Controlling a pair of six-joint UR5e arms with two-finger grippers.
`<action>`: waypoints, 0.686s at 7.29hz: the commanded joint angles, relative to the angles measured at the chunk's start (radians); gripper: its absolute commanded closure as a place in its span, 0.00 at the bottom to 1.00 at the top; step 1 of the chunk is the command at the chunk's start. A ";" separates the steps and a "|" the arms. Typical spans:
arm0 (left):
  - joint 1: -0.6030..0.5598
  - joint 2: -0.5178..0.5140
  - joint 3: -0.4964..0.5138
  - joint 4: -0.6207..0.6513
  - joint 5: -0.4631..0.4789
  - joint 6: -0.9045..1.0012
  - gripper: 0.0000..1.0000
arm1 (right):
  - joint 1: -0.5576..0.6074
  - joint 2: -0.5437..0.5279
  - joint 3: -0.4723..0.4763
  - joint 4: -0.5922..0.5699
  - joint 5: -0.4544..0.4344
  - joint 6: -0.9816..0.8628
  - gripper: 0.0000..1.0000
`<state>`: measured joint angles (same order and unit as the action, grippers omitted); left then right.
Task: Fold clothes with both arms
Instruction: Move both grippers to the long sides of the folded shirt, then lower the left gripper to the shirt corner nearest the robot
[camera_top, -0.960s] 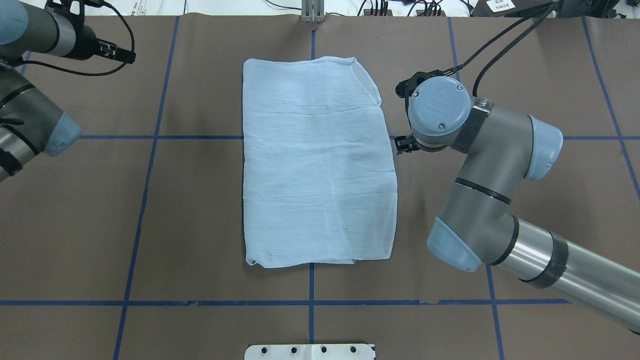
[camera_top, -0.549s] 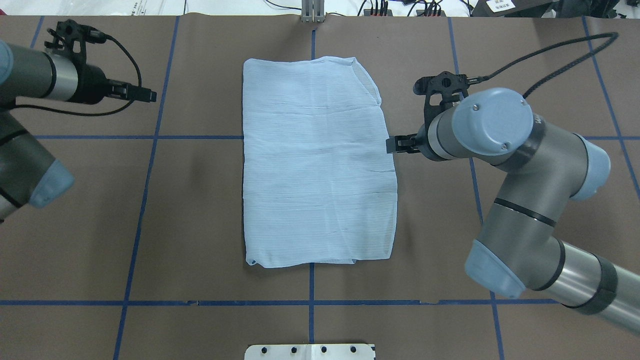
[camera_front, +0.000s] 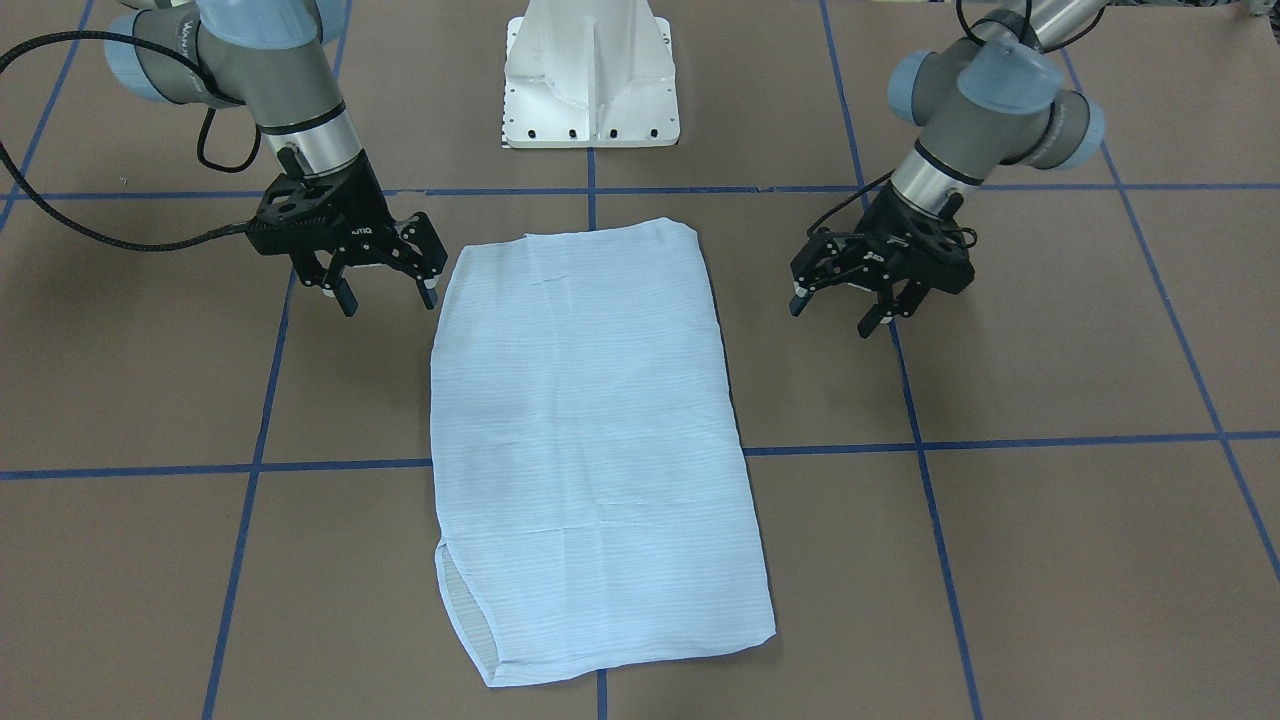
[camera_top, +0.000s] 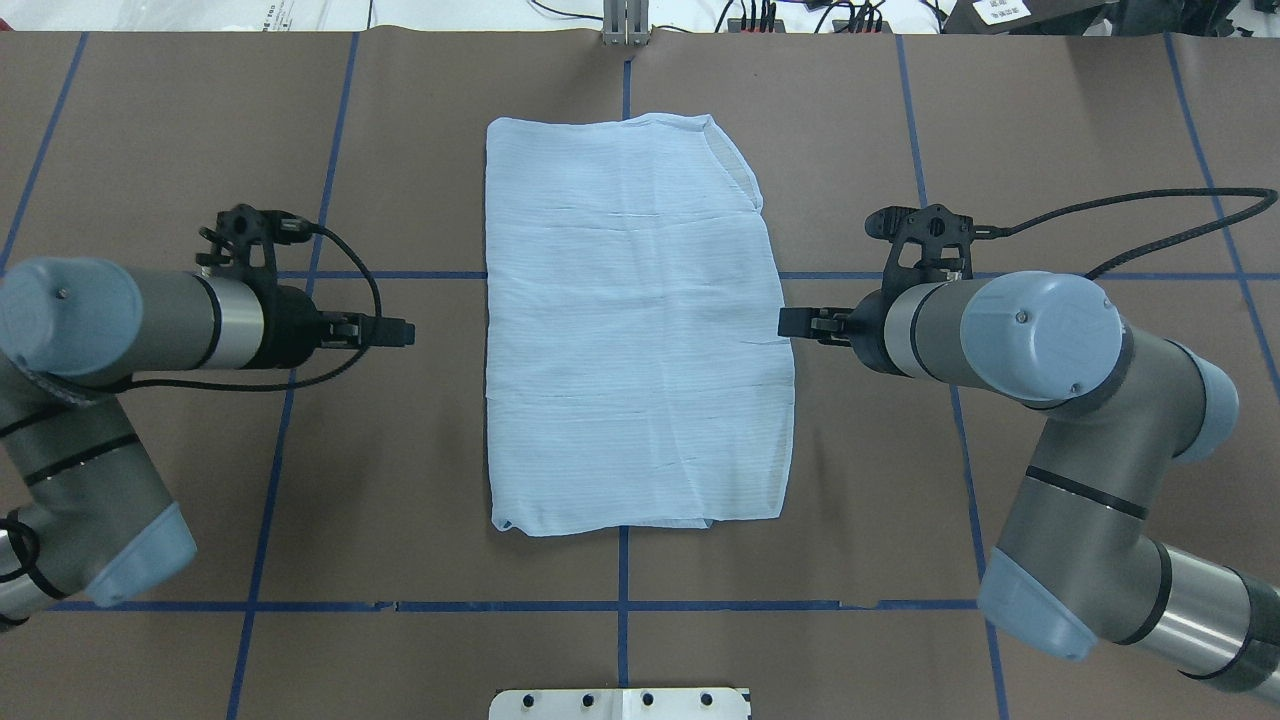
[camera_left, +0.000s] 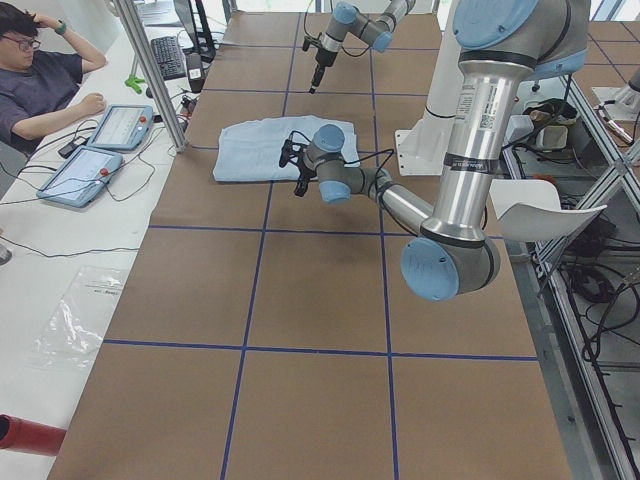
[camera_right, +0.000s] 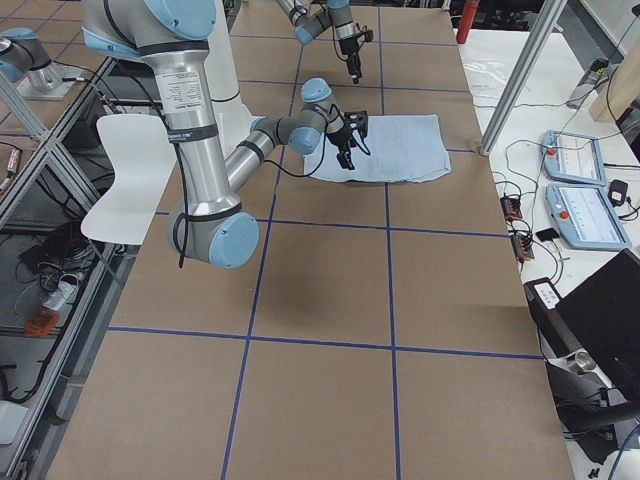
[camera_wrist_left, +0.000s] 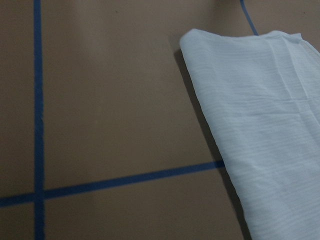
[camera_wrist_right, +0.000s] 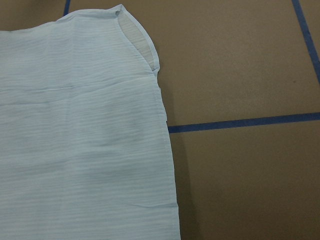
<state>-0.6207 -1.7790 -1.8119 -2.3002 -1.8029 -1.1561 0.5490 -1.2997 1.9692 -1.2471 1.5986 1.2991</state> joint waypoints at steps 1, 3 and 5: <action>0.138 -0.051 -0.085 0.211 0.069 -0.103 0.00 | -0.023 -0.004 -0.004 0.005 -0.025 0.009 0.00; 0.272 -0.127 -0.084 0.296 0.135 -0.183 0.00 | -0.024 -0.007 -0.003 0.005 -0.025 0.011 0.00; 0.311 -0.145 -0.069 0.314 0.135 -0.221 0.27 | -0.029 -0.007 -0.004 0.005 -0.025 0.011 0.00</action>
<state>-0.3334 -1.9115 -1.8881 -1.9998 -1.6712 -1.3579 0.5231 -1.3068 1.9655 -1.2426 1.5740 1.3098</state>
